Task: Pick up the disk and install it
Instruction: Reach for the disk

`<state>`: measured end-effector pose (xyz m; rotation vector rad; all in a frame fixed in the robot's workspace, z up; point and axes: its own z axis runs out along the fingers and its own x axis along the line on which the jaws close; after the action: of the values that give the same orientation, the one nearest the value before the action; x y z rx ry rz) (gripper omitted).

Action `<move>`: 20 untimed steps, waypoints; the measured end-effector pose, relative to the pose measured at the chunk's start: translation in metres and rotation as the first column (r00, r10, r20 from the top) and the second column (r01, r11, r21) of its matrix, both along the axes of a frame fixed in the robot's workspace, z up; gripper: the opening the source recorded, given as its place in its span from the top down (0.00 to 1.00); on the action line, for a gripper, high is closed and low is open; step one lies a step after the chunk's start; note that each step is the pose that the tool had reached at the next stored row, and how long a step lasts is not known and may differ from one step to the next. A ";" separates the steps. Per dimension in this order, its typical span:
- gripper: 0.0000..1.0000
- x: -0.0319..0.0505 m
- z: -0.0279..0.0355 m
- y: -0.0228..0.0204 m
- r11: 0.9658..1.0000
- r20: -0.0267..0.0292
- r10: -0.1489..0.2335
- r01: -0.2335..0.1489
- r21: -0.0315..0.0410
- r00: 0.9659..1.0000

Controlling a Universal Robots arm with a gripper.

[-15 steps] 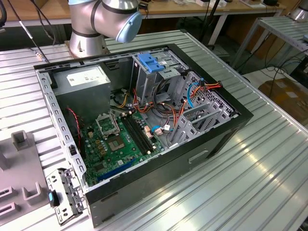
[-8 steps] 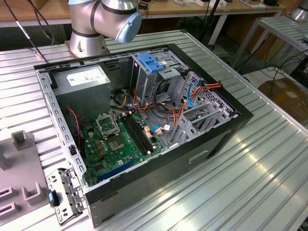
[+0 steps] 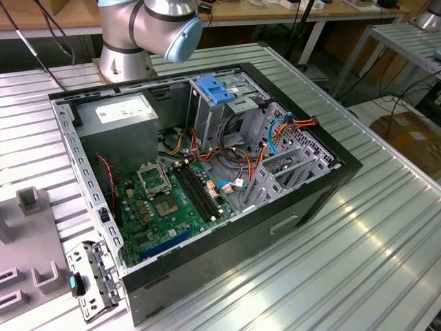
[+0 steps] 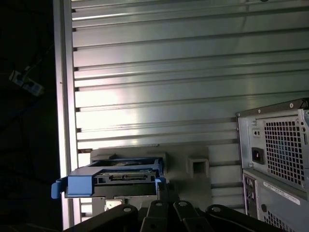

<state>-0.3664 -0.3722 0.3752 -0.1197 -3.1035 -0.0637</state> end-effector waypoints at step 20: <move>0.89 -0.0311 0.0000 0.0000 1.000 0.000 0.000 0.000 0.000 1.000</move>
<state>-0.3975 -0.3722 0.3751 -0.1195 -3.1035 -0.0638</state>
